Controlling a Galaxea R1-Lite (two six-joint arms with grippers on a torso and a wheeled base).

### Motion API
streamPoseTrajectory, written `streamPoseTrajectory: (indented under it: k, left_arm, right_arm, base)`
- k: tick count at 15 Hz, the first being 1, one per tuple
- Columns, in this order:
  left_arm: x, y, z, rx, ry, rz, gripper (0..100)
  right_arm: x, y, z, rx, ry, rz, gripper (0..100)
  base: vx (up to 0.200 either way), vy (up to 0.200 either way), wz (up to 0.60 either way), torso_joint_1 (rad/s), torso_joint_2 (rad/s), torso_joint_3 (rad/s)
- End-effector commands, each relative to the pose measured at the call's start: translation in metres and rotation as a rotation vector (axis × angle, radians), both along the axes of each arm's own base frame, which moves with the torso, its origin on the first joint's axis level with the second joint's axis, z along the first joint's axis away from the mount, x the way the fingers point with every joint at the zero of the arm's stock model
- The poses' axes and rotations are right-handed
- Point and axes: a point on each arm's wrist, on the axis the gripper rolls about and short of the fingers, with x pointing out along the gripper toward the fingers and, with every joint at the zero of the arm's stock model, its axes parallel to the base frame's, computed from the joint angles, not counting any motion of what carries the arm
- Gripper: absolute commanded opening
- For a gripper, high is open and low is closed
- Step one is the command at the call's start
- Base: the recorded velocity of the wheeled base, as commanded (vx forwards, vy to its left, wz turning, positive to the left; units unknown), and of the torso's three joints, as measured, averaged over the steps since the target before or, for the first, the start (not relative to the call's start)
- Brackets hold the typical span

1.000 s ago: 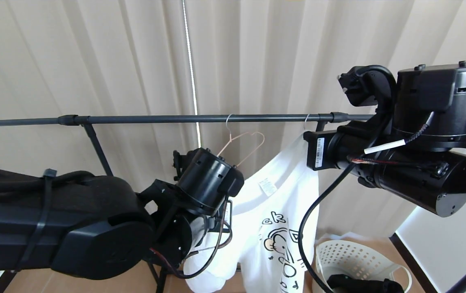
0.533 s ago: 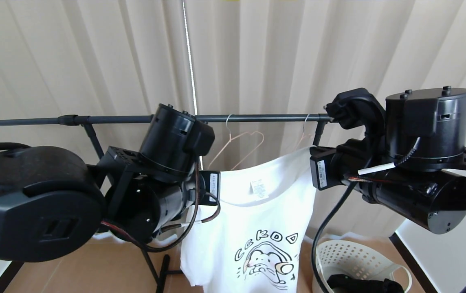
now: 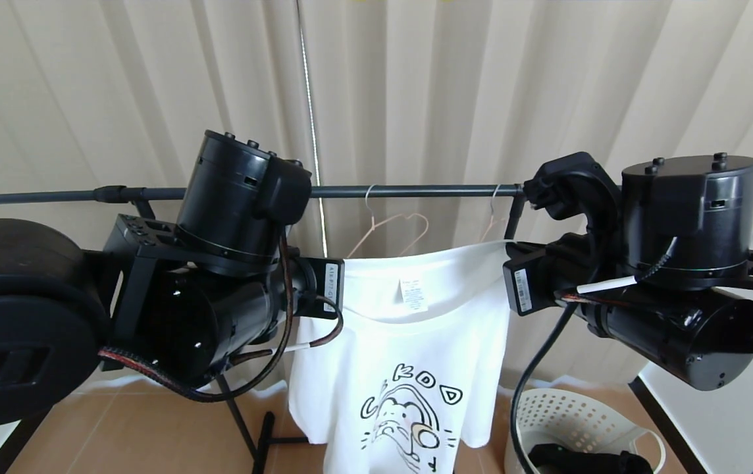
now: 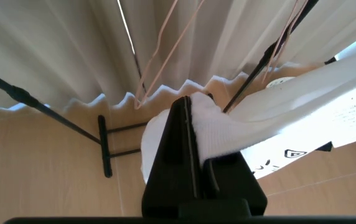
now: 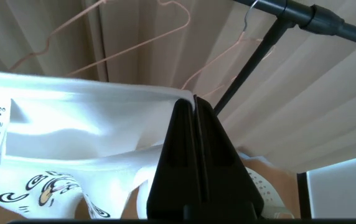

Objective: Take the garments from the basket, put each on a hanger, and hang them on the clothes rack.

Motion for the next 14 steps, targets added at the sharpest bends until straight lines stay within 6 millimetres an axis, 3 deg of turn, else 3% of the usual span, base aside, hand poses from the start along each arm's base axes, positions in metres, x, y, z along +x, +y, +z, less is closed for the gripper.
streamPoseTrajectory:
  k: [1, 6, 10, 14]
  left_arm:
    - [0.0, 0.0, 0.002, -0.006, -0.006, 0.0, 0]
    - [0.01, 0.008, 0.004, -0.009, -0.011, 0.037, 0]
    - [0.043, -0.006, 0.012, -0.039, -0.041, 0.06, 0]
    - [0.08, -0.023, 0.019, -0.073, -0.081, 0.072, 0]
  right_arm:
    - [0.001, 0.001, -0.002, 0.002, -0.006, 0.0, 0]
    - [-0.002, -0.001, 0.003, 0.017, -0.025, 0.002, 0]
    - [-0.015, -0.013, 0.024, 0.048, -0.082, 0.02, 0]
    - [-0.021, -0.018, 0.02, -0.01, -0.075, 0.052, 0]
  base:
    - [0.0, 0.0, 0.0, 0.0, 0.0, 0.0]
    - [0.0, 0.0, 0.0, 0.0, 0.0, 0.0]
    - [0.0, 0.0, 0.0, 0.0, 0.0, 0.0]
    - [0.0, 0.0, 0.0, 0.0, 0.0, 0.0]
